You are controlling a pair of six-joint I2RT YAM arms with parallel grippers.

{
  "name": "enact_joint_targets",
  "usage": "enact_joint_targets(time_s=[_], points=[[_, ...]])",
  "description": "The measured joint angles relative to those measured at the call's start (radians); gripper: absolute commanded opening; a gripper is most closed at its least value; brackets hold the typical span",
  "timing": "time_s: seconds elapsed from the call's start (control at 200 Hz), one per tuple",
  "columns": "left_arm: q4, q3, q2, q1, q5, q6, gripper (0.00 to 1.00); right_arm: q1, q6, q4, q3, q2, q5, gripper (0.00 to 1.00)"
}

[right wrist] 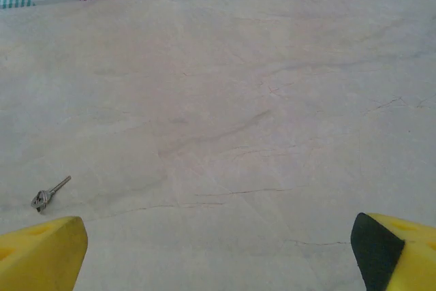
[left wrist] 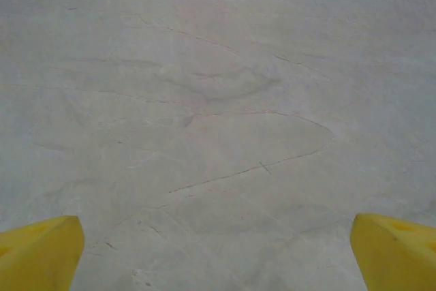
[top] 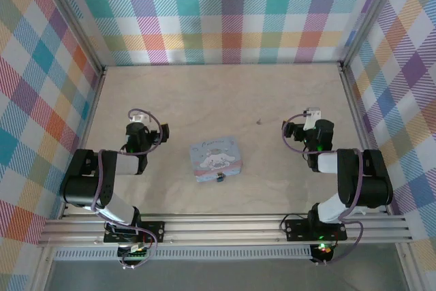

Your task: Unlock the padlock with the key

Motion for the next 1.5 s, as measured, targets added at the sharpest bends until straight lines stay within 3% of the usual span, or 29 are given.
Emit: enact_joint_targets(time_s=[0.815, 1.02, 1.195, 1.325, 1.5], points=[[-0.026, 0.001, -0.012, 0.0, -0.011, -0.002, 1.0, 0.0, 0.001, -0.008, 0.0, -0.004, 0.011, 1.0], [-0.22, 0.044, -0.203, 0.0, -0.07, -0.031, 1.0, 0.0, 0.025, -0.188, 0.026, -0.158, 0.042, 1.0], [-0.481, 0.183, -0.372, 0.0, -0.089, -0.19, 1.0, 0.0, 0.091, -0.436, 0.113, -0.299, 0.017, 1.0], [-0.679, 0.286, -0.412, 0.0, -0.024, -0.337, 1.0, 0.0, 0.167, -0.651, 0.182, -0.375, -0.042, 1.0], [-0.911, 0.327, -0.424, -0.016, 0.151, -0.518, 1.0, 0.021, 0.332, -0.872, 0.224, -0.448, -0.207, 1.0]])
